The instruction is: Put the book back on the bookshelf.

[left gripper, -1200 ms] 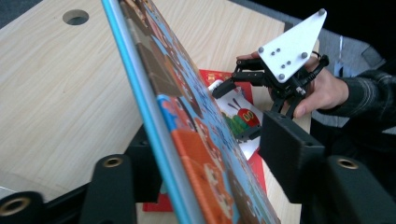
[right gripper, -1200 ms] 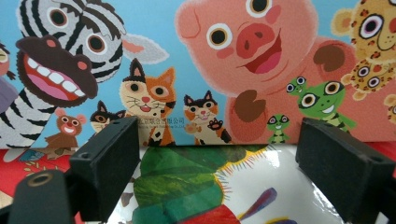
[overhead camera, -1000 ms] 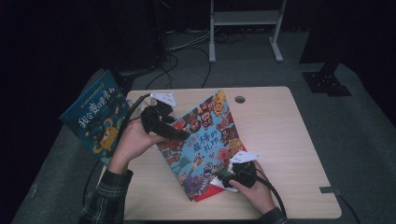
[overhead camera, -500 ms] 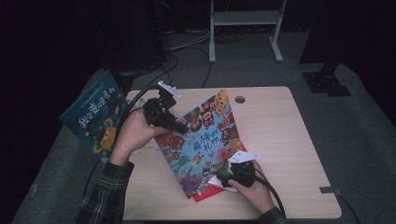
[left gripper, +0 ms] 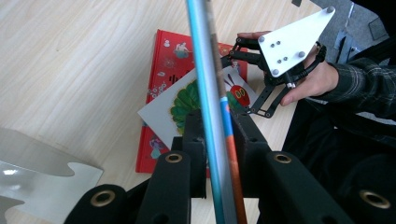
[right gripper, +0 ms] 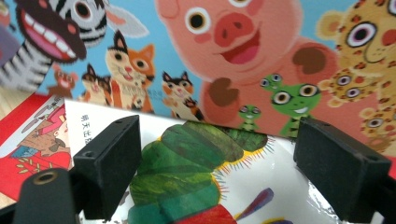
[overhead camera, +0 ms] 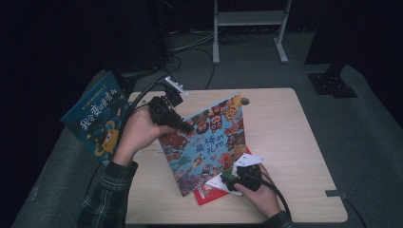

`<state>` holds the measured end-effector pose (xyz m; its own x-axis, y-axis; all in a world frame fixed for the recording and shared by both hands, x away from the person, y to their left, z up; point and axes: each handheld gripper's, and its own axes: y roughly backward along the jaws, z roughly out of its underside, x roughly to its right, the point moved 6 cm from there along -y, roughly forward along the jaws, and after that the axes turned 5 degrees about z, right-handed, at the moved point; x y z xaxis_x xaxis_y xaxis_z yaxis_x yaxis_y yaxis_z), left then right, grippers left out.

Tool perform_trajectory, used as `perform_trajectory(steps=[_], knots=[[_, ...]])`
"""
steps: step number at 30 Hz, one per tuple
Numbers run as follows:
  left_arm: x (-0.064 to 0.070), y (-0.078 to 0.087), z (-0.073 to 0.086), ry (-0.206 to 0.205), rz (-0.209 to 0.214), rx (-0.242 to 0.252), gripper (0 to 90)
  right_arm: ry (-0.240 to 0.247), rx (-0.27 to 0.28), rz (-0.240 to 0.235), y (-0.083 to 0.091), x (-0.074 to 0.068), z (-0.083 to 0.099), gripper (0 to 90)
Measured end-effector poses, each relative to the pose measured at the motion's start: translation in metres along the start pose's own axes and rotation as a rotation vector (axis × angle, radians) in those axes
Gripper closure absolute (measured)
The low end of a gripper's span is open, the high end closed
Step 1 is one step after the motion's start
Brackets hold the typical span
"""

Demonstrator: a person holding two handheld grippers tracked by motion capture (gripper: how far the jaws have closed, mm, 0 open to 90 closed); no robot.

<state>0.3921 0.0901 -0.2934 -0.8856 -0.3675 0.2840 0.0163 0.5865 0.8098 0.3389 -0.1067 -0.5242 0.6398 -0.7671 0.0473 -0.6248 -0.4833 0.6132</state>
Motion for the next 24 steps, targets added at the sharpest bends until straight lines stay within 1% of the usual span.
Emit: perform_trajectory(steps=[2, 3, 4, 6, 10, 13, 14, 18, 24], knots=[[0.002, 0.002, -0.003, -0.002, -0.008, -0.002, 79.8, 0.001, -0.002, -0.001, 0.0, 0.0, 0.0, 14.3], [0.004, 0.002, -0.003, -0.009, -0.015, -0.006, 80.3, 0.0, -0.001, -0.001, 0.001, 0.0, 0.001, 14.3], [0.006, 0.003, -0.004, -0.023, -0.025, -0.02, 80.3, 0.0, -0.001, 0.0, 0.001, 0.0, 0.001, 14.3], [0.009, 0.003, -0.006, -0.035, -0.032, -0.033, 80.3, -0.004, -0.002, 0.0, 0.001, 0.0, 0.001, 14.3], [0.015, 0.006, -0.01, -0.057, -0.046, -0.029, 80.4, -0.006, -0.002, -0.002, 0.001, 0.0, 0.001, 14.3], [0.019, 0.01, -0.012, -0.068, -0.068, -0.02, 80.5, -0.001, 0.002, 0.001, 0.001, 0.0, 0.001, 14.3], [0.02, 0.012, -0.012, -0.071, -0.072, -0.026, 80.5, -0.002, 0.002, 0.001, 0.001, 0.0, 0.001, 14.3], [0.02, 0.018, -0.011, -0.066, -0.076, -0.03, 80.5, -0.002, 0.003, 0.001, 0.001, 0.0, 0.001, 14.3], [0.021, 0.03, -0.005, -0.058, -0.088, -0.018, 80.5, 0.001, 0.005, 0.001, 0.0, 0.001, 0.001, 14.3]])
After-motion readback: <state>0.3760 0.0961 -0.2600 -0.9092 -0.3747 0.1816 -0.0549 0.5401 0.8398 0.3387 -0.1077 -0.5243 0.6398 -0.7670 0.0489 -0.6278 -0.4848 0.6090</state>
